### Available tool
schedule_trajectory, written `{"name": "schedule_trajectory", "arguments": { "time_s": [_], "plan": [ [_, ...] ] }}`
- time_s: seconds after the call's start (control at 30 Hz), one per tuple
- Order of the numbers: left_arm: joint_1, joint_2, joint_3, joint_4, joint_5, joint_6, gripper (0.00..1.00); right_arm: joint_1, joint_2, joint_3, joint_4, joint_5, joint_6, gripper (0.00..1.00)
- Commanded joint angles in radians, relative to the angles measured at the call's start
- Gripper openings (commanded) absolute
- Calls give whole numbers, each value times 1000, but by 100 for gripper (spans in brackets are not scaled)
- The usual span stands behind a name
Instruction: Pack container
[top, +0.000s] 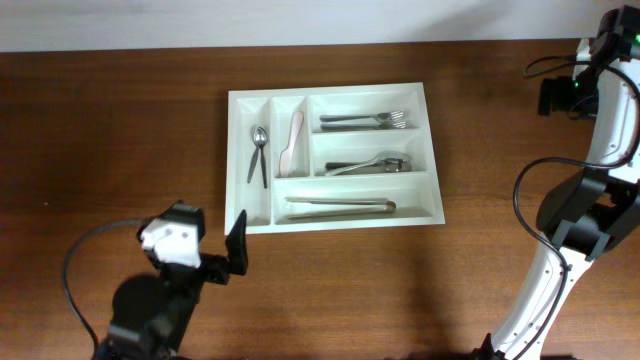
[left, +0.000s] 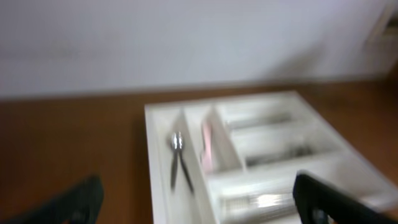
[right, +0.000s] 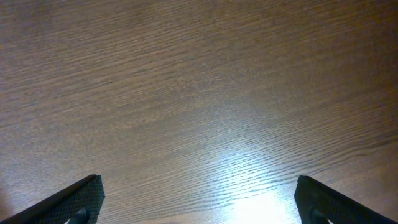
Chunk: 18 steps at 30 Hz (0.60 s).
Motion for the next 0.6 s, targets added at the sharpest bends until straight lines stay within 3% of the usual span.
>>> {"name": "schedule_trajectory", "arguments": {
  "time_s": [0.0, 0.2, 0.57],
  "plan": [
    [70, -136, -151, 123, 56, 19, 99, -5, 3, -4, 0, -2, 8, 99],
    [149, -240, -267, 228, 63, 20, 99, -5, 3, -4, 0, -2, 8, 99],
    [295, -372, -383, 230, 64, 20, 99, -5, 3, -4, 0, -2, 8, 99]
  ]
}}
